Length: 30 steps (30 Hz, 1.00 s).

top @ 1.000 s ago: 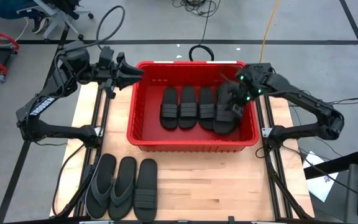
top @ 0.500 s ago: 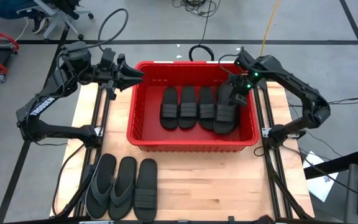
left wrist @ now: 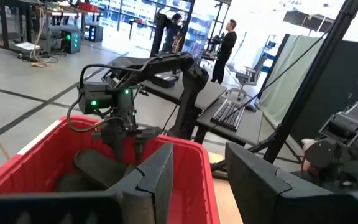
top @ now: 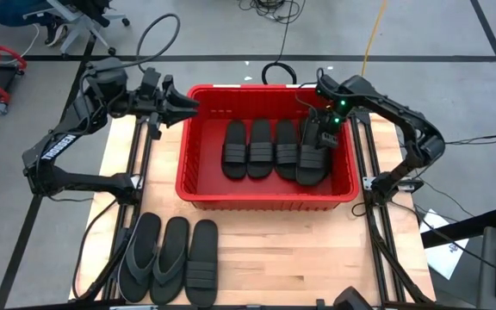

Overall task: Pick and place slides into bin
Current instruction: Put the black slipper into the red bin

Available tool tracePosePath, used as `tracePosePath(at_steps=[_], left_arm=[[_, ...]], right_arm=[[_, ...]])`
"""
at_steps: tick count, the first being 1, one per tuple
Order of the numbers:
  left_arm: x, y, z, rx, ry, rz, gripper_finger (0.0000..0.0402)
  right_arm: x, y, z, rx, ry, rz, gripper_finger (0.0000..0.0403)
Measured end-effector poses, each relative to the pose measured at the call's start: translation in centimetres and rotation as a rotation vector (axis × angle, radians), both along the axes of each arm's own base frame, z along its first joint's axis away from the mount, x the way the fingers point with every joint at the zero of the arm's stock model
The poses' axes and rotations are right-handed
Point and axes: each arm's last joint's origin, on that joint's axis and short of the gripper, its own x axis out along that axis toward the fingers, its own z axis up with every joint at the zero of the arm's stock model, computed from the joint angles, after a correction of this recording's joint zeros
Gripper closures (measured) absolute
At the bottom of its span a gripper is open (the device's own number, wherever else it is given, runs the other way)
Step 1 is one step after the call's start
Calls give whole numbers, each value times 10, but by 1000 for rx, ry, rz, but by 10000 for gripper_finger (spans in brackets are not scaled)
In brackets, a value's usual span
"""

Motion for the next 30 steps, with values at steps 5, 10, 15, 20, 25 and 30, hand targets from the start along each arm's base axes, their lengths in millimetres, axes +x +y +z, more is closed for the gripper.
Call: tracePosePath(at_steps=[5, 10, 15, 20, 25, 30], left_arm=[[0, 0, -3, 10, 31, -2, 256], [0, 0, -4, 22, 31, -3, 256], [0, 0, -4, 27, 31, -3, 256], [0, 0, -4, 28, 31, -4, 256], [0, 0, -4, 27, 31, -4, 256], [0, 0, -4, 27, 31, -3, 256]], right_arm=[[2, -2, -5, 22, 18, -2, 179], [5, 2, -9, 60, 46, 24, 179], [8, 6, -9, 61, 46, 55, 179], [12, 9, -13, 46, 46, 73, 179], [12, 10, -26, -9, 131, 51, 179], [8, 12, -38, 15, 152, 49, 181]])
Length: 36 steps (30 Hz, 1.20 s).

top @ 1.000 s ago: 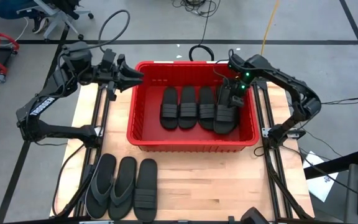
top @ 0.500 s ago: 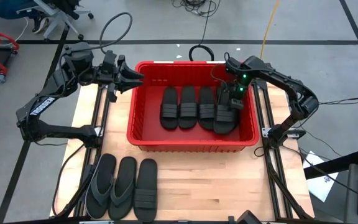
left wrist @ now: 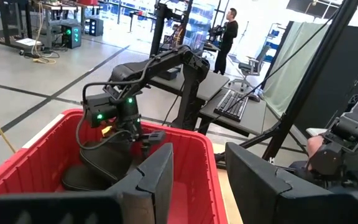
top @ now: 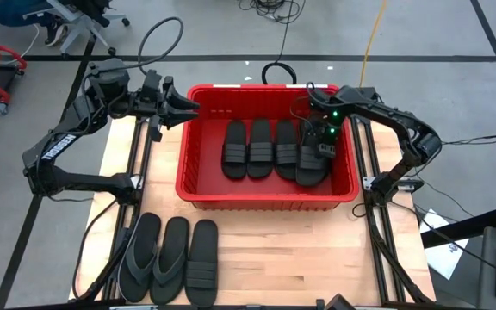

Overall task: Pick and place slides into bin
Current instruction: Put the black slipper into the red bin

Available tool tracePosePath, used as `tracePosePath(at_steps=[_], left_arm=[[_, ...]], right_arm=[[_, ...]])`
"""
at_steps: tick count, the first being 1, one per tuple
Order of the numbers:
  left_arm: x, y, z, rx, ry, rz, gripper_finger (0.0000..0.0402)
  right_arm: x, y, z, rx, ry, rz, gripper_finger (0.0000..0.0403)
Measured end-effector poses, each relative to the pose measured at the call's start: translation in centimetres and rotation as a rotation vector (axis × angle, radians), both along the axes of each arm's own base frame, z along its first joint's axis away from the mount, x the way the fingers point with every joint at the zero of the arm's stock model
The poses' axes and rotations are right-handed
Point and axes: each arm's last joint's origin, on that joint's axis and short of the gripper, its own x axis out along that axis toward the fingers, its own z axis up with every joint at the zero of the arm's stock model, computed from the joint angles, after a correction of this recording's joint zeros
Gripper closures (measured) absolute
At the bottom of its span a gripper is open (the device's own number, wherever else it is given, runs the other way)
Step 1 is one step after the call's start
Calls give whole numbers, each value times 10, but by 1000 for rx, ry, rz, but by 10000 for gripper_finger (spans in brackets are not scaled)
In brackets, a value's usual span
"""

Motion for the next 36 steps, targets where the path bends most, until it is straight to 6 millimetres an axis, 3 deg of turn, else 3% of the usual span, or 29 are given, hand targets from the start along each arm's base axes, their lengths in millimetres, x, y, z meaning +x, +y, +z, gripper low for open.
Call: tracePosePath(at_steps=[4, 11, 24, 31, 36], left_arm=[[0, 0, 0, 0, 0, 0, 256], [0, 0, 0, -18, 1, 3, 256], [0, 1, 0, -33, 3, 28, 256], [0, 1, 0, -43, 3, 29, 256], [0, 1, 0, -63, 4, 30, 256]], right_arm=[[-1, 2, -4, 18, 0, 13, 219], [-3, 3, -4, 6, 10, 58, 386], [-4, -2, 32, -129, 105, 206, 399], [-5, -2, 30, -131, 102, 201, 395], [-5, -5, 30, -178, 158, 177, 356]])
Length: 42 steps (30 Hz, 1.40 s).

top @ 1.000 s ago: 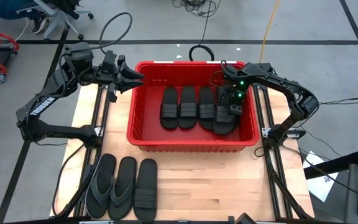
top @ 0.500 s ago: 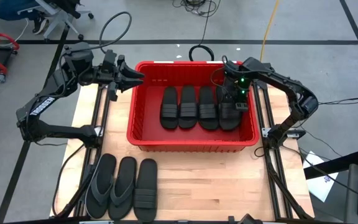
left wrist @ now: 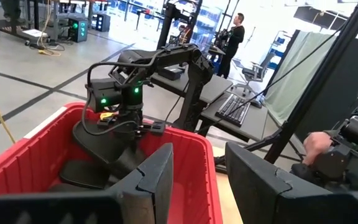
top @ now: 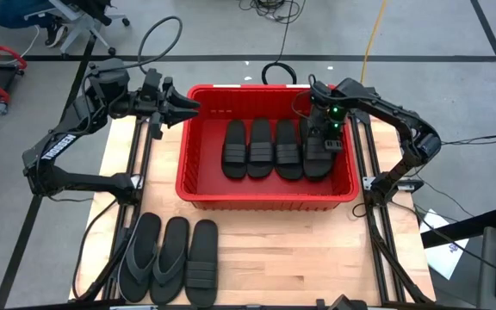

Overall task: Pick and place slides into bin
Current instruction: Put the black slipper into the red bin

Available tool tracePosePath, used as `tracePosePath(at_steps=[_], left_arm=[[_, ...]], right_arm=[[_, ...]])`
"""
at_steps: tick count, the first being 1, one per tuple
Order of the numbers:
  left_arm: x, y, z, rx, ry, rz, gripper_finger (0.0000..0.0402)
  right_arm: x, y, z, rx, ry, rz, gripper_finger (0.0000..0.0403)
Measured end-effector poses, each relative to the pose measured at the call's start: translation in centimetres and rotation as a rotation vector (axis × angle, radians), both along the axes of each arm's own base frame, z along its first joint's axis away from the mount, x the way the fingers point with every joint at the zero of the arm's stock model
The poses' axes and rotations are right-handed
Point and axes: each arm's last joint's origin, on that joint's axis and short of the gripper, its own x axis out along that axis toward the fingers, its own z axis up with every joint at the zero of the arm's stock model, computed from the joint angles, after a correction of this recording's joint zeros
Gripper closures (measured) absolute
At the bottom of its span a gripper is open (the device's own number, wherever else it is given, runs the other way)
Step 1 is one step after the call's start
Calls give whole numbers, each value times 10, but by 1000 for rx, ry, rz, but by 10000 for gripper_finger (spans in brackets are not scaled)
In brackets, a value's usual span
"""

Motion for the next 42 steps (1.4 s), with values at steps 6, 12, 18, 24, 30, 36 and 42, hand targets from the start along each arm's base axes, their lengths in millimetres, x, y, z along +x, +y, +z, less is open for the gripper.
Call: tracePosePath(at_steps=[6, 12, 18, 24, 30, 36, 42], left_arm=[[0, 0, 0, -21, 1, 1, 256], [0, -2, 0, -25, -1, -31, 256], [0, -2, 0, -25, -1, -31, 256], [0, -2, 0, -25, -1, -30, 256], [0, -2, 0, -22, -1, -29, 256], [0, -2, 0, -22, -1, -28, 256], [0, -2, 0, -16, -1, -28, 256]], right_arm=[[0, -1, 2, -13, 17, -66, 285], [1, -4, 12, -80, 56, -141, 230], [2, -8, 32, -158, 58, -206, 205], [17, -4, 49, -201, -119, -208, 226], [31, -20, 58, -553, -161, -248, 270], [32, -31, 53, -624, -120, -248, 361], [30, -46, 32, -537, -72, -265, 392]])
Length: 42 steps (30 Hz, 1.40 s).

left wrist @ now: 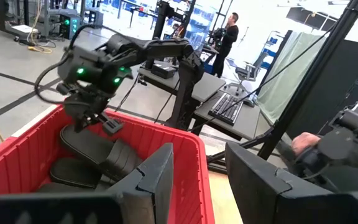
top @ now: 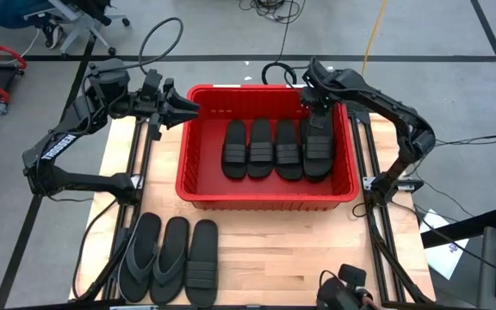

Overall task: Pick and place slides into bin
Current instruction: Put the black slipper into the red bin

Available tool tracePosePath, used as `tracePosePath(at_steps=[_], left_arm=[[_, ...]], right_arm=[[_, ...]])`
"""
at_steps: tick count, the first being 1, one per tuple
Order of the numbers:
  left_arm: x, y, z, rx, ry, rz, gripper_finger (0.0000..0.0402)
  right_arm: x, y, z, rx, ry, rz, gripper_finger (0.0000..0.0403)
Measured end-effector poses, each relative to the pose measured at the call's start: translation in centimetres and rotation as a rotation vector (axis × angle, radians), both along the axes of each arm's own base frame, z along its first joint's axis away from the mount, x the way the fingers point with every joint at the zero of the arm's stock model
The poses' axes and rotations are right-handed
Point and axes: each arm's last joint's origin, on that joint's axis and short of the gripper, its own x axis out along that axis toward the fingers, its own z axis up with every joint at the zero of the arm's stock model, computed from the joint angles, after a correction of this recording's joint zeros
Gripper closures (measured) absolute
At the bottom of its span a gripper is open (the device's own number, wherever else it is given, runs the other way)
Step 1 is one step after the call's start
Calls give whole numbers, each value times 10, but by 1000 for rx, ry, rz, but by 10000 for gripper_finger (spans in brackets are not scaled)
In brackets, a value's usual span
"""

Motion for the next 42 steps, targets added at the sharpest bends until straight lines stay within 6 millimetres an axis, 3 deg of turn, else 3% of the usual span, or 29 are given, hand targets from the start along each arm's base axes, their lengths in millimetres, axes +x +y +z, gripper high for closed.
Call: tracePosePath(at_steps=[10, 18, 34, 39, 42], left_arm=[[0, 0, 0, -6, 1, 1, 256], [0, 0, 0, -31, 2, 6, 256], [0, 0, 0, -52, 4, 11, 256], [0, 0, 0, -48, 4, 11, 256], [0, 0, 0, -47, 4, 11, 256]], right_arm=[[-1, -17, -46, 157, 80, -5, 402], [7, -23, -59, 208, 67, 60, 402], [8, -19, -61, 312, -16, 111, 403], [9, -3, -48, 292, -4, 162, 403], [9, 10, -25, 228, -56, 227, 403]])
